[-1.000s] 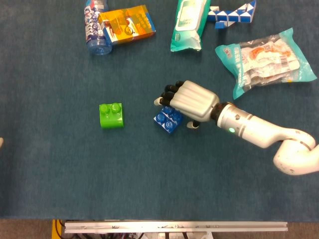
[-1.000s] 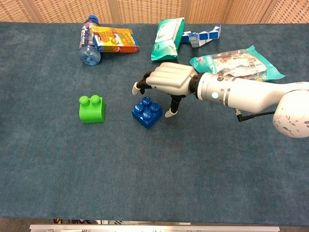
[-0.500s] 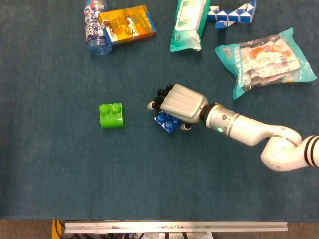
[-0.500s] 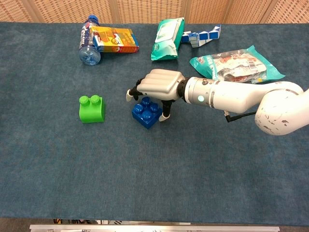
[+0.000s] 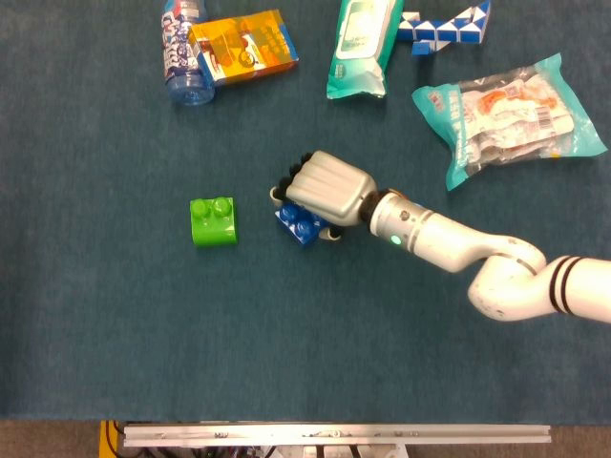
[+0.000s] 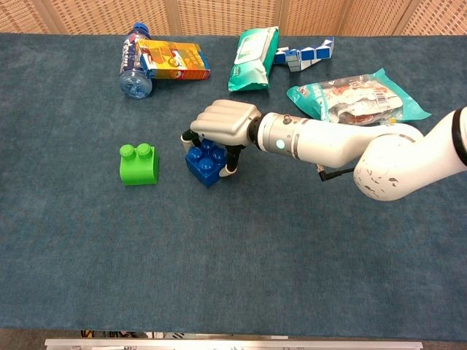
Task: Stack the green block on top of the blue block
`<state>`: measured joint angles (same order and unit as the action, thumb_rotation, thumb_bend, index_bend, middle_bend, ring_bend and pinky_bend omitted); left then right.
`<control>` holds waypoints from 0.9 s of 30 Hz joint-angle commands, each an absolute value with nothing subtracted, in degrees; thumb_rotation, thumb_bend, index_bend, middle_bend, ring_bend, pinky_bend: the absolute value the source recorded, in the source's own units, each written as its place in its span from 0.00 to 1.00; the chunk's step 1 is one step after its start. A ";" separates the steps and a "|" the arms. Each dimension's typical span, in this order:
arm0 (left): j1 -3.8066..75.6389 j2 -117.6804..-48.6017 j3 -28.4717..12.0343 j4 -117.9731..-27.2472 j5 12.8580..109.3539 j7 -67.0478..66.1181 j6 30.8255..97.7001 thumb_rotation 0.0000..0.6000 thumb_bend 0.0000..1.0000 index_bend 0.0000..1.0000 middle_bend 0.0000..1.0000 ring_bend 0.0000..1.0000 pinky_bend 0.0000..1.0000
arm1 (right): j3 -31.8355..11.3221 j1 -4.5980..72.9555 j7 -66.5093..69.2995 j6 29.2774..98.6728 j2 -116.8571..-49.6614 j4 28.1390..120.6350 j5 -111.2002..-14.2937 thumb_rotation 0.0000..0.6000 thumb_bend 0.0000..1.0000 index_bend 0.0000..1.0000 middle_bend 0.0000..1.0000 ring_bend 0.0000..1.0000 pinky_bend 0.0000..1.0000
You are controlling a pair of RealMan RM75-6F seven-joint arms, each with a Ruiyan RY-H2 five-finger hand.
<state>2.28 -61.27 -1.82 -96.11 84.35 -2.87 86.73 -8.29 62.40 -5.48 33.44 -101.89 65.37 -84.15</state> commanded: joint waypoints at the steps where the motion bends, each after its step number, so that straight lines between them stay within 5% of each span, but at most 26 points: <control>1: 2.23 -61.30 -1.83 -96.03 84.40 -2.82 86.80 1.00 0.15 0.08 0.09 0.10 0.10 | -9.49 63.65 -6.61 32.23 -103.22 63.68 -82.27 1.00 0.30 0.49 0.46 0.34 0.34; 11: 2.03 -61.20 -1.90 -95.91 84.32 -2.74 86.99 1.00 0.15 0.08 0.09 0.10 0.10 | -12.83 67.75 -9.44 28.97 -107.35 58.07 -76.46 1.00 0.30 0.49 0.45 0.34 0.34; 21: 2.00 -60.84 -1.86 -96.12 84.77 -2.40 87.09 1.00 0.15 0.08 0.09 0.10 0.10 | -12.16 68.50 -11.97 27.96 -104.50 62.19 -73.78 1.00 0.29 0.14 0.26 0.18 0.28; 27: 2.07 -60.60 -1.68 -96.46 85.24 -2.27 86.97 1.00 0.15 0.08 0.09 0.10 0.10 | -11.73 67.65 -12.34 29.35 -100.71 67.36 -73.14 1.00 0.29 0.12 0.24 0.16 0.26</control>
<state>2.07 -60.61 -1.69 -96.46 85.25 -2.27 86.97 -11.93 67.98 -12.13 28.81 -101.85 66.06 -73.39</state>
